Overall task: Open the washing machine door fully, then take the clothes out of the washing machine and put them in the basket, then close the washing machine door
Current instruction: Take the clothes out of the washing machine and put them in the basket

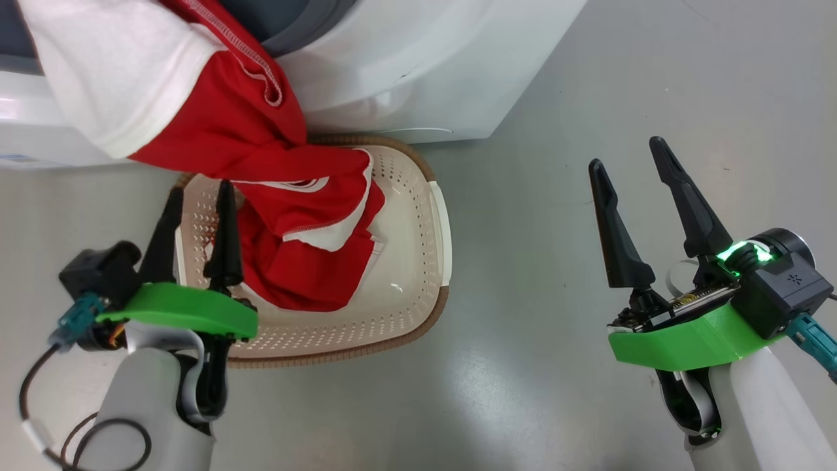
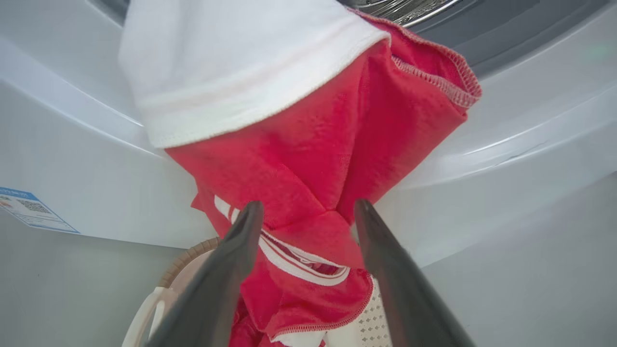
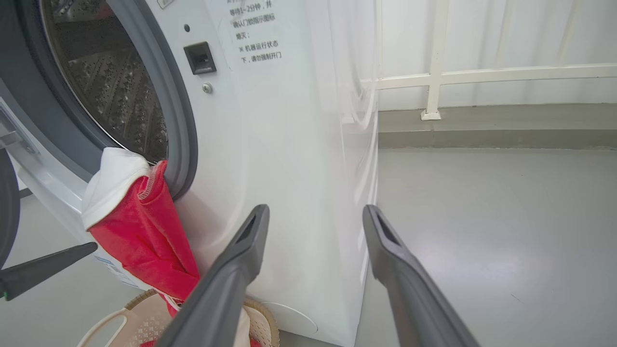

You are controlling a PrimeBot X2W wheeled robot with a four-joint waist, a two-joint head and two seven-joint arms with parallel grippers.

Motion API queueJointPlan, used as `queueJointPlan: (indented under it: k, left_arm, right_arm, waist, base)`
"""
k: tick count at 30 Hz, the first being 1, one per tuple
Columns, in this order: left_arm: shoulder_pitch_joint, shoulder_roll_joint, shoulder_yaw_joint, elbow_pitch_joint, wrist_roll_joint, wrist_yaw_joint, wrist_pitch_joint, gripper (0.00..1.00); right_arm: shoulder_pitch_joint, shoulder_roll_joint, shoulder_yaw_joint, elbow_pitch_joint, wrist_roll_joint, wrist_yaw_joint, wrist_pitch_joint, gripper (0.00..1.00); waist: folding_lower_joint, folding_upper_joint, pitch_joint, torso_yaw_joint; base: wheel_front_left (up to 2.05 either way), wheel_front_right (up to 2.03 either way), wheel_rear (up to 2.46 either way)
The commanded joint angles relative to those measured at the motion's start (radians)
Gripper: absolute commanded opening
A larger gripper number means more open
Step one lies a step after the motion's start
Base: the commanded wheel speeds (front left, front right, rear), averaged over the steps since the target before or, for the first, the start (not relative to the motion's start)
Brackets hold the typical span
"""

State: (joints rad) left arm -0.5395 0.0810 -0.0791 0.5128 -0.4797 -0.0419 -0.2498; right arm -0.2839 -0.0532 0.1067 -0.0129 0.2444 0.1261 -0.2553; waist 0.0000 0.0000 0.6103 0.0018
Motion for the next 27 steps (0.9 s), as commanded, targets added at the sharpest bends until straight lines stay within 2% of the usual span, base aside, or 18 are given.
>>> queueJointPlan:
  k: [1,4,5,15,21,27]
  left_arm:
    - [0.044,0.029,0.035,-0.063,0.020,0.015,-0.012,1.00]
    - [0.070,0.029,0.034,-0.120,0.029,0.031,-0.012,1.00]
    - [0.094,0.028,0.032,-0.182,0.034,0.046,-0.008,1.00]
    - [0.206,0.041,0.028,-0.480,0.071,0.130,0.053,1.00]
    - [0.278,0.050,0.030,-0.611,0.091,0.174,0.089,1.00]
    - [0.313,0.053,0.024,-0.674,0.095,0.191,0.116,1.00]
  right_arm:
    - [0.029,0.003,0.018,-0.027,-0.007,0.005,-0.006,1.00]
    - [0.030,0.003,0.017,-0.026,-0.007,0.005,-0.006,1.00]
    - [0.032,0.003,0.016,-0.026,-0.008,0.005,-0.006,1.00]
    - [0.039,0.003,0.011,-0.031,-0.010,0.005,-0.006,1.00]
    - [0.044,0.003,0.004,-0.038,-0.009,0.005,-0.006,1.00]
    - [0.046,0.003,0.002,-0.038,-0.011,0.005,-0.006,1.00]
  waist:
    - [0.0000,0.0000,-0.003,0.002]
    - [0.0000,0.0000,-0.007,0.003]
    - [0.0000,0.0000,-0.010,0.004]
    - [0.0000,0.0000,-0.023,0.009]
    - [0.0000,0.0000,-0.027,0.010]
    - [0.0000,0.0000,-0.028,0.015]
  base:
    - [0.00,0.00,0.00]
    - [0.00,0.00,0.00]
    - [0.00,0.00,0.00]
    - [0.00,0.00,0.00]
    - [0.00,0.00,0.00]
    - [0.00,0.00,0.00]
